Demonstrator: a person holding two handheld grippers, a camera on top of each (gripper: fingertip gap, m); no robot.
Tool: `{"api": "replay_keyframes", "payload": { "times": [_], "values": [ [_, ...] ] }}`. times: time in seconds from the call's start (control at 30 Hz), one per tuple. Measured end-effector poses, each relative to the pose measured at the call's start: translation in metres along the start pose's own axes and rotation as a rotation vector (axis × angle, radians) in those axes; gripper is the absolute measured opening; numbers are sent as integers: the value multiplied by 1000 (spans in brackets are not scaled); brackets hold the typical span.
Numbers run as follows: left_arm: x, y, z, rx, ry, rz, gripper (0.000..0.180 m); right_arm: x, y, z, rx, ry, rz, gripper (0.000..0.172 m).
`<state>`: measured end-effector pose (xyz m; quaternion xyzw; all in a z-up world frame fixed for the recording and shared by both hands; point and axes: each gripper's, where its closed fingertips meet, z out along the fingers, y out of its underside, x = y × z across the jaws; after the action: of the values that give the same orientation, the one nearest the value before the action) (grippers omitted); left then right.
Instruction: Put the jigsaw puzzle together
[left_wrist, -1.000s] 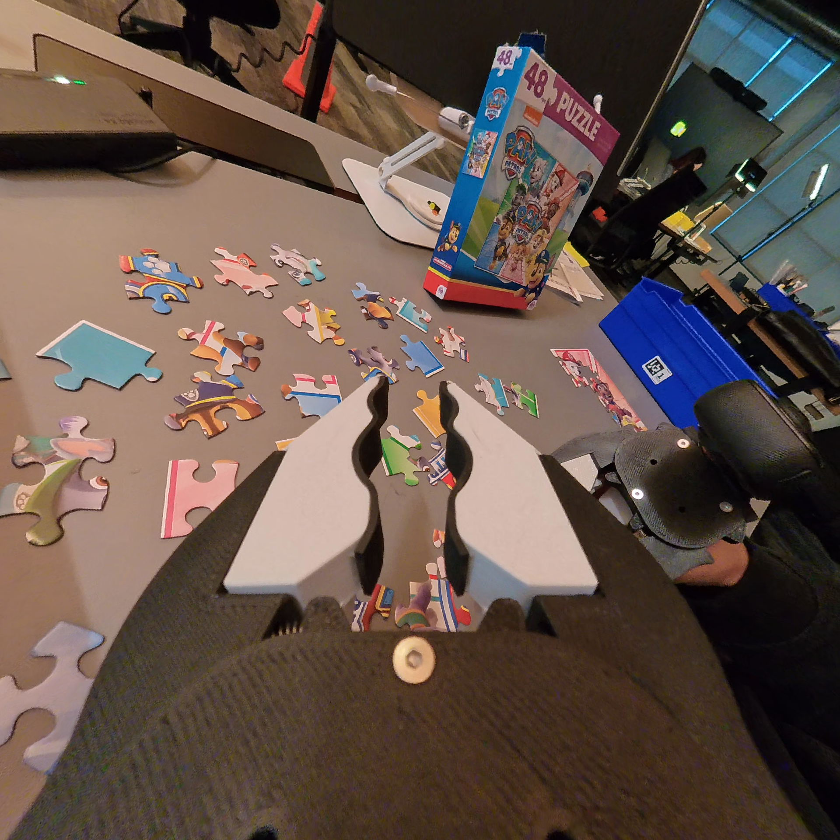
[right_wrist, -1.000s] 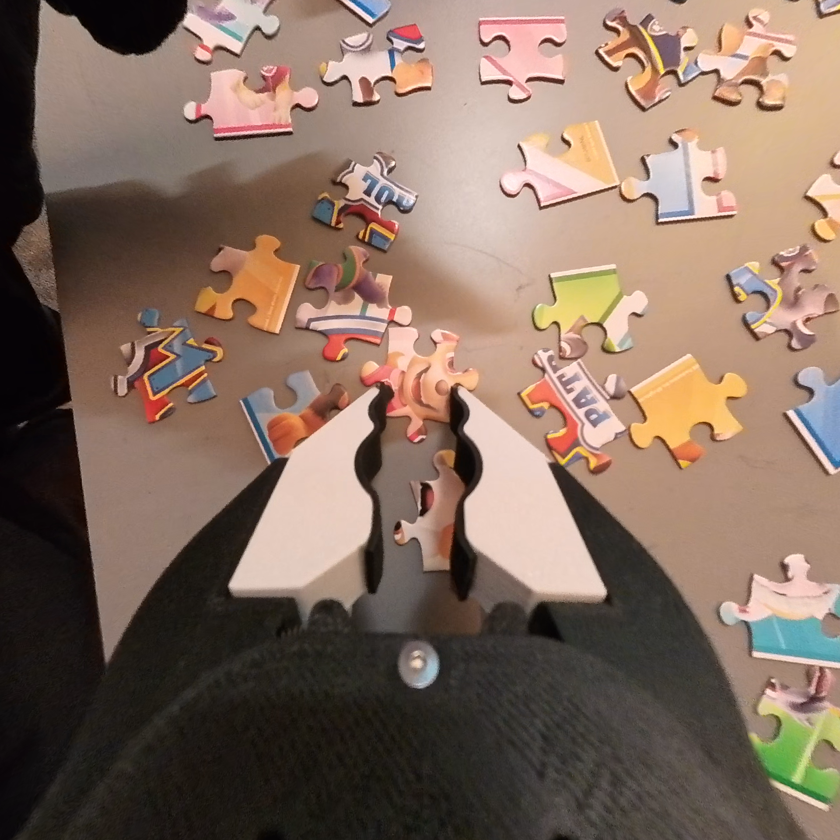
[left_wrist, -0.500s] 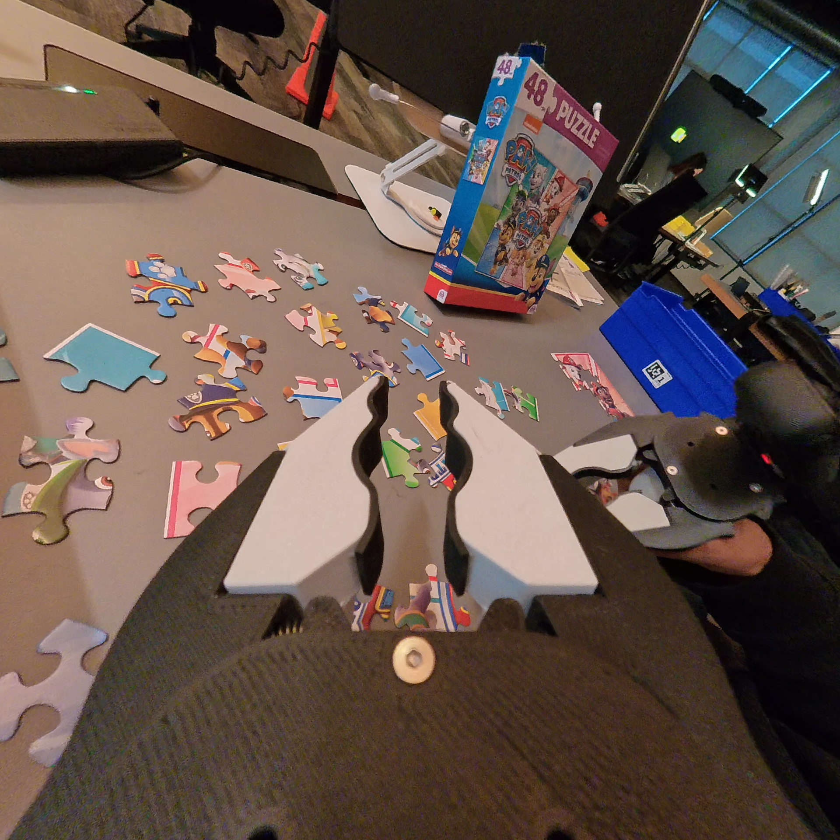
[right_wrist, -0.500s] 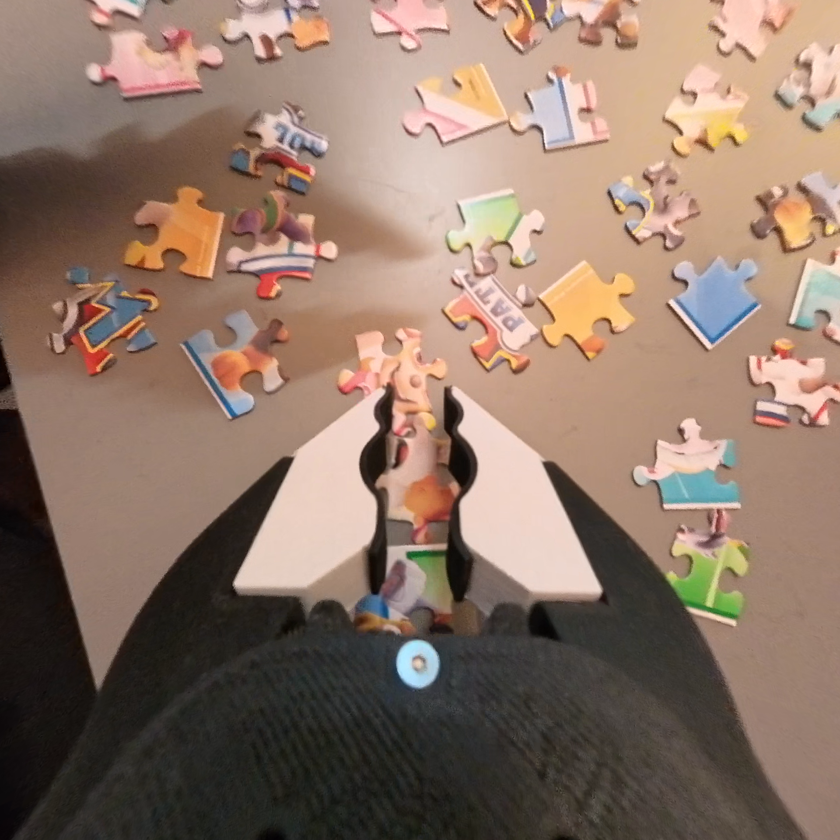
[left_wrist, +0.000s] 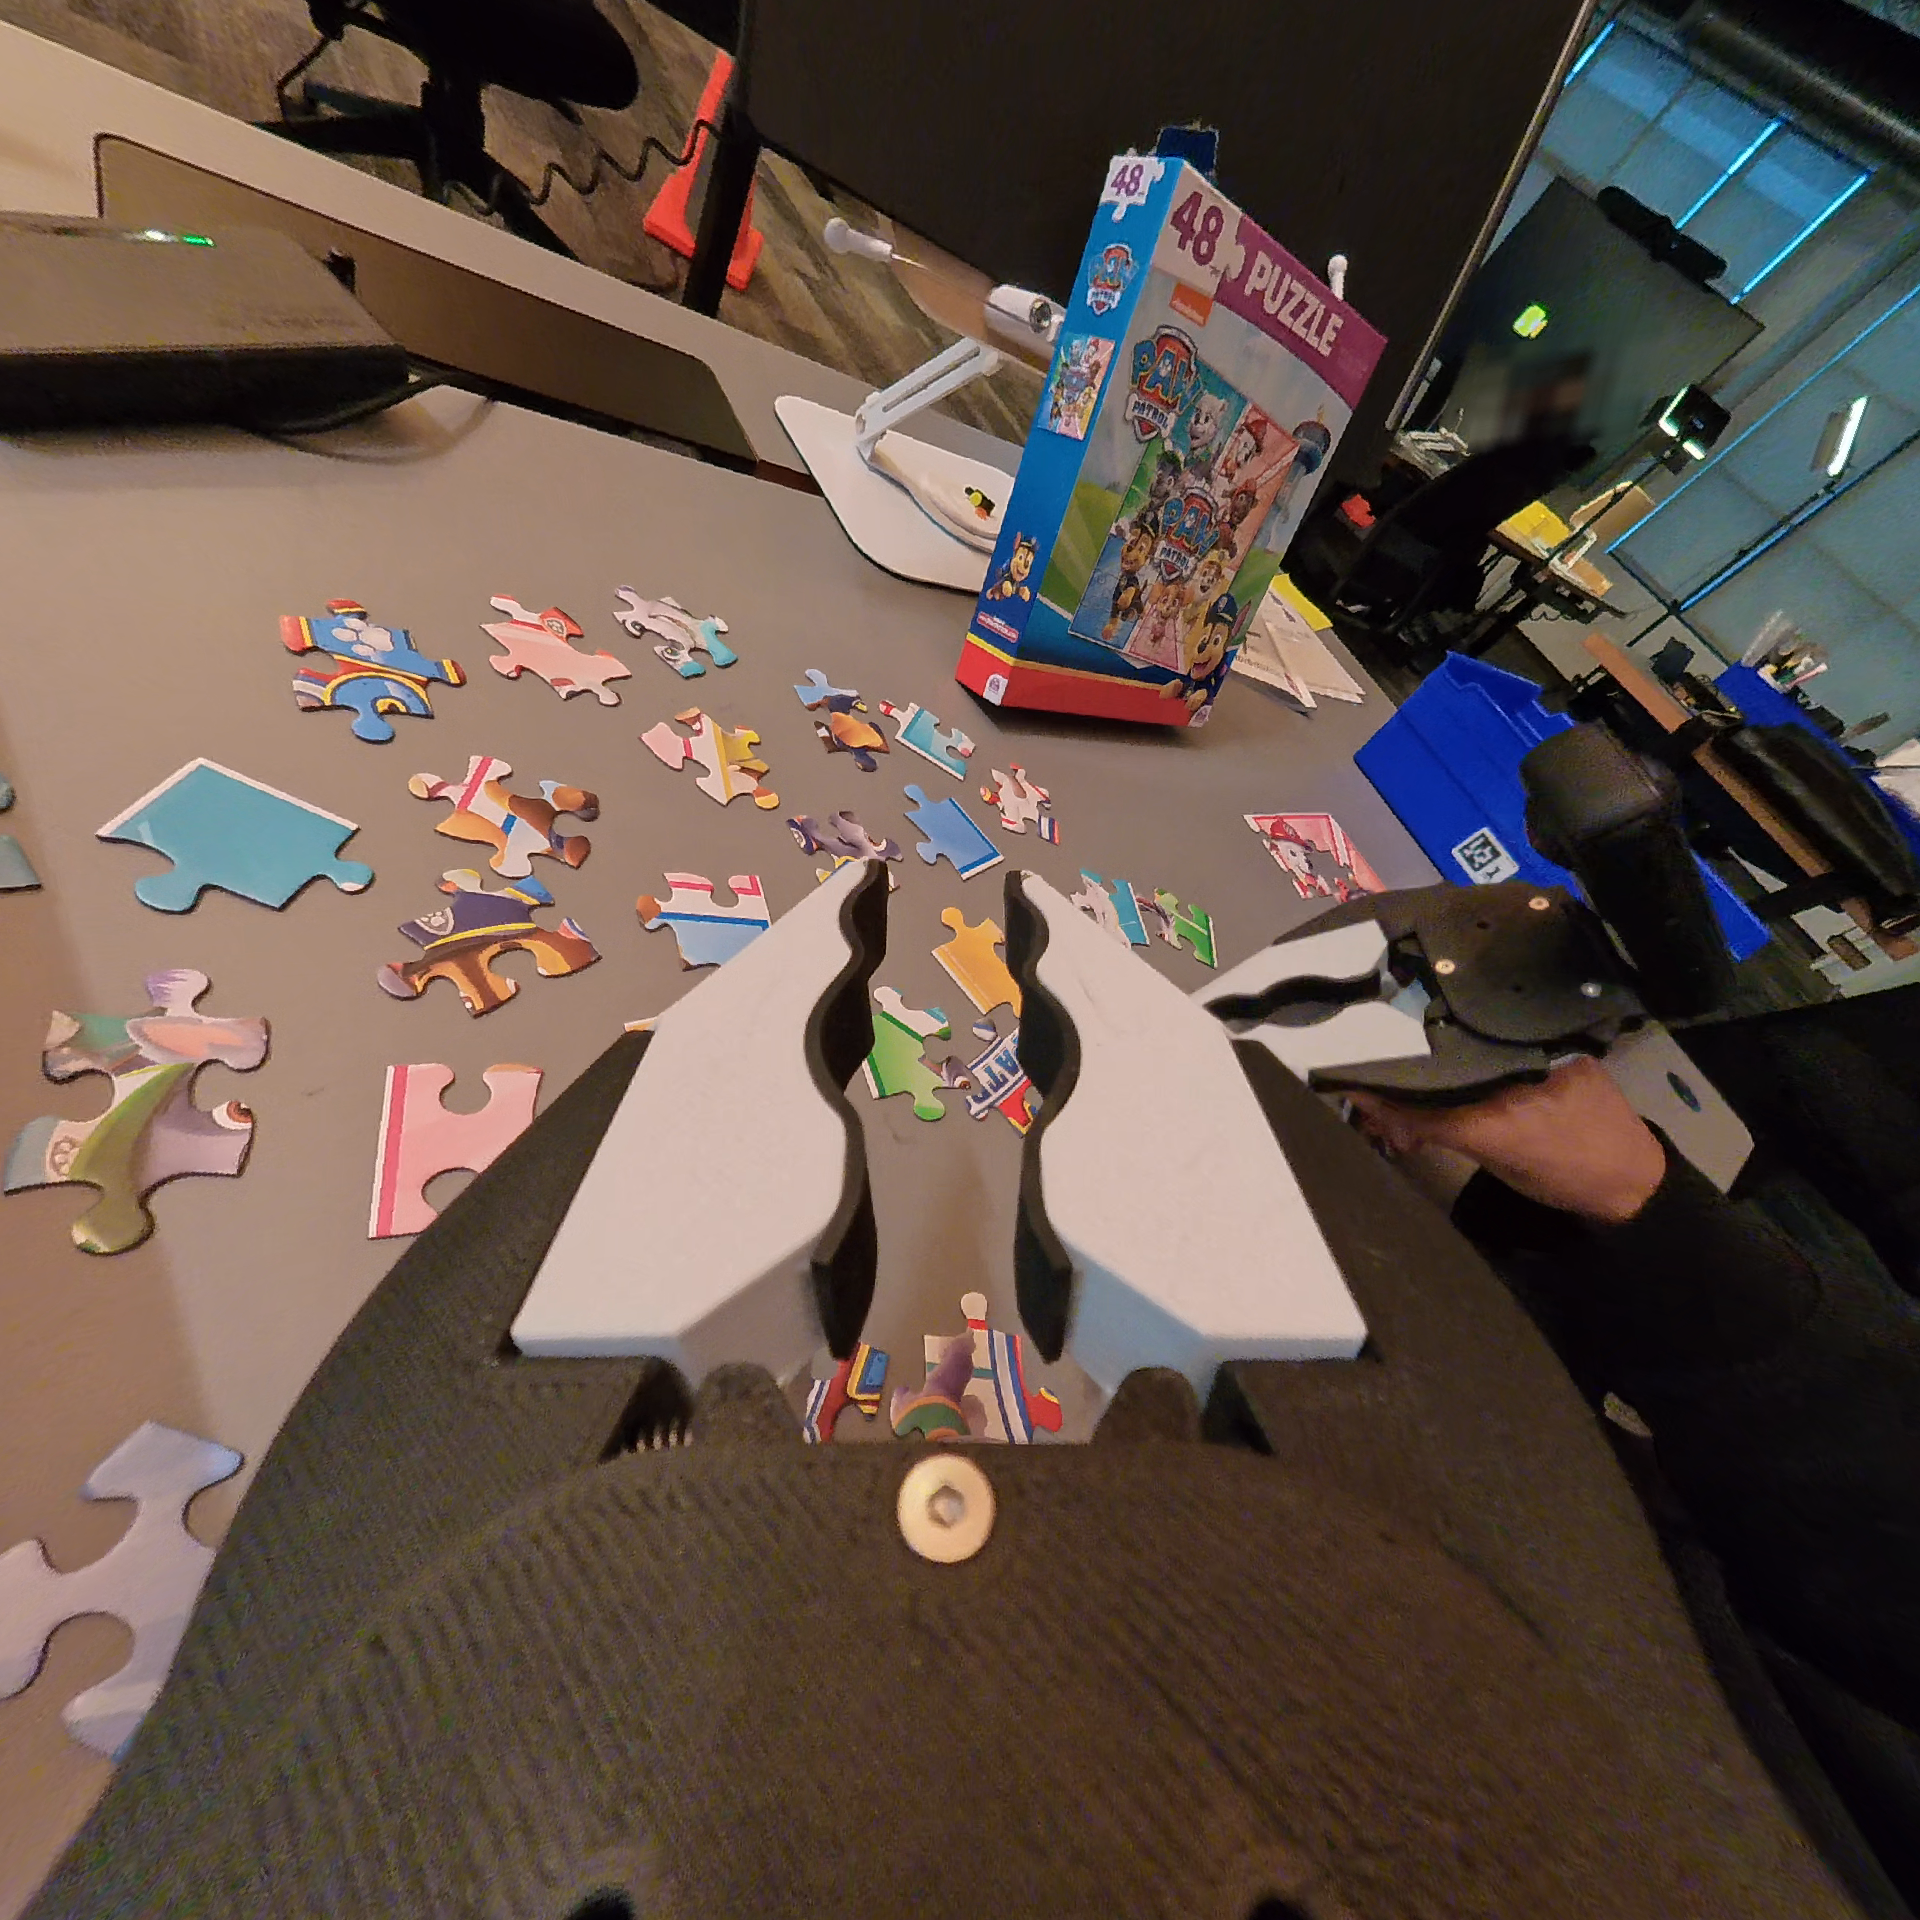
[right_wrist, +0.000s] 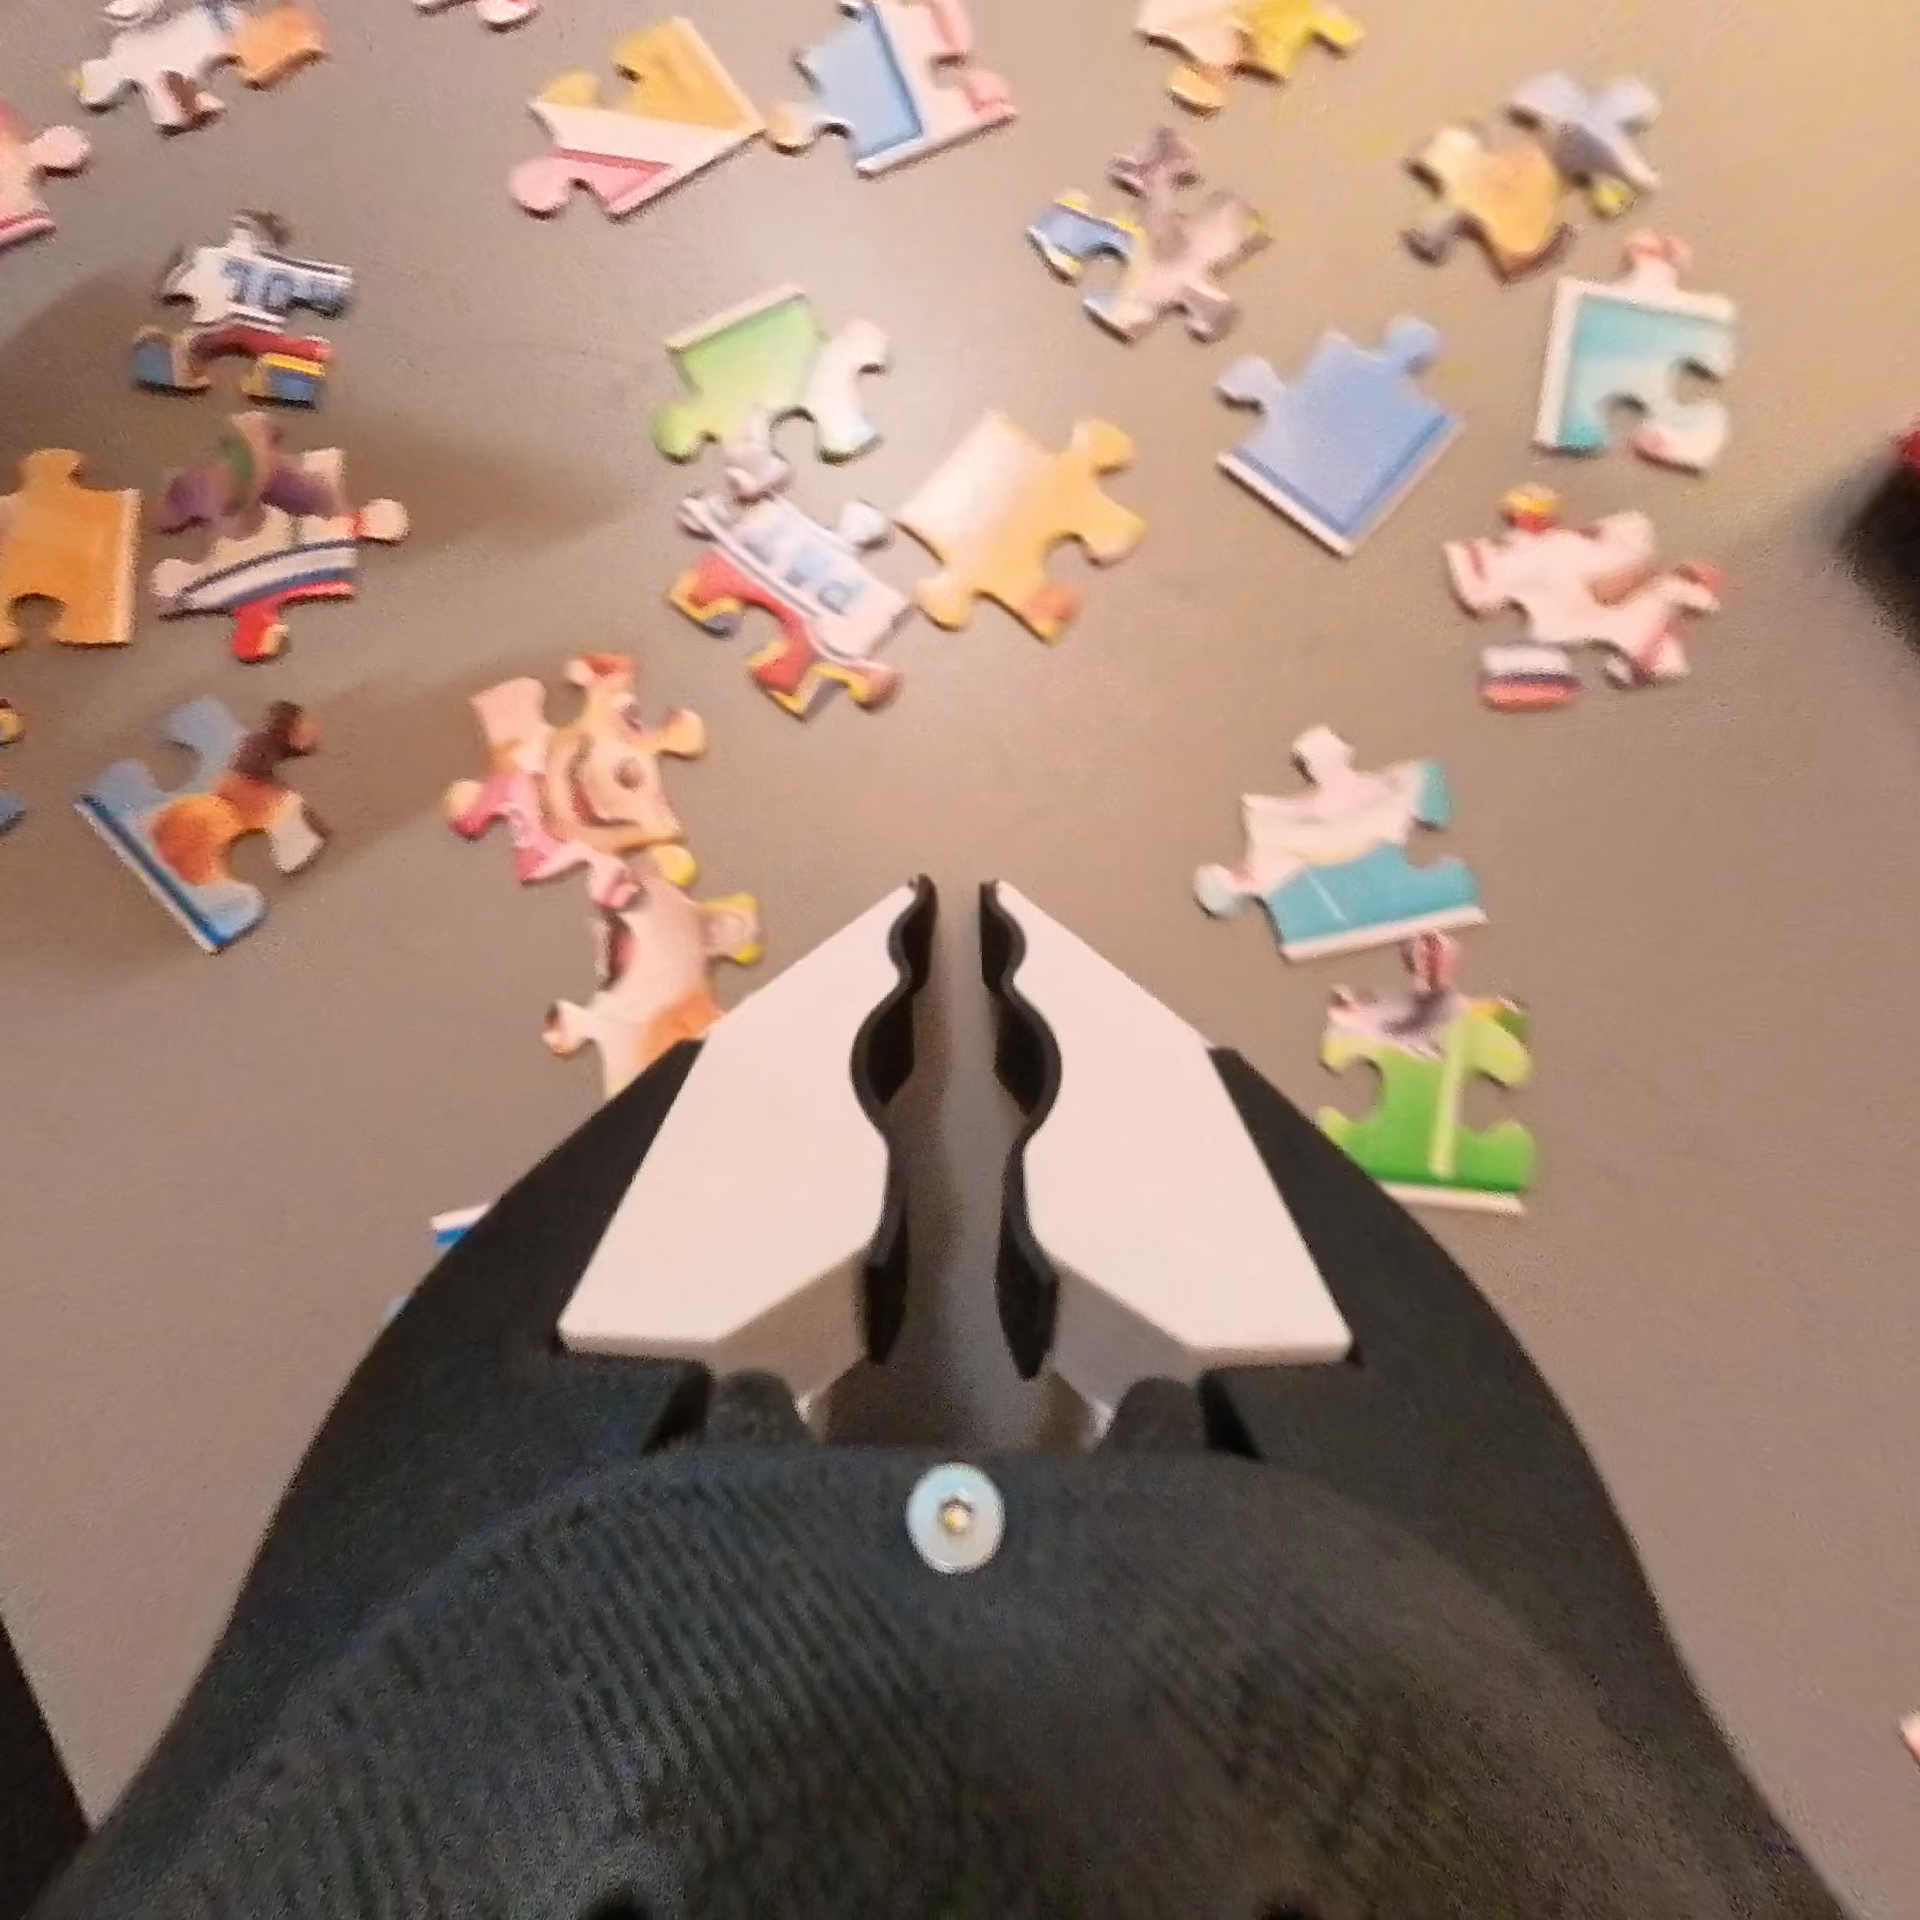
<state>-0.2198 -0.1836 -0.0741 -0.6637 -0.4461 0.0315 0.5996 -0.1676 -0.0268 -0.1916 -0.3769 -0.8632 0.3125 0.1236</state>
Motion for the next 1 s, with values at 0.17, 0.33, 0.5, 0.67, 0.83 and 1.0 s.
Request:
{"api": "replay_keyframes", "payload": {
  "times": [0.17, 0.33, 0.5, 0.67, 0.83, 1.0],
  "values": [
    [0, 0, 2, 3, 2, -4, 20, -24, -11, -15, 100, -97, 19, 20],
    [5, 6, 9, -28, 10, 8, 20, -71, -24, 3, 90, -109, -174, 39],
    [8, 3, 7, -18, 10, 18, 20, -77, -23, 18, 51, -106, -188, 40],
    [4, 2, 5, -6, 14, -2, 20, -44, -24, 17, 43, -27, -165, 27],
    [7, 2, 5, -8, 21, 3, 20, -12, -15, 12, 37, -46, -50, 23],
    [9, 1, 6, -7, 22, 6, 20, 17, 5, -5, 1, 24, -23, 25]
  ]
}}
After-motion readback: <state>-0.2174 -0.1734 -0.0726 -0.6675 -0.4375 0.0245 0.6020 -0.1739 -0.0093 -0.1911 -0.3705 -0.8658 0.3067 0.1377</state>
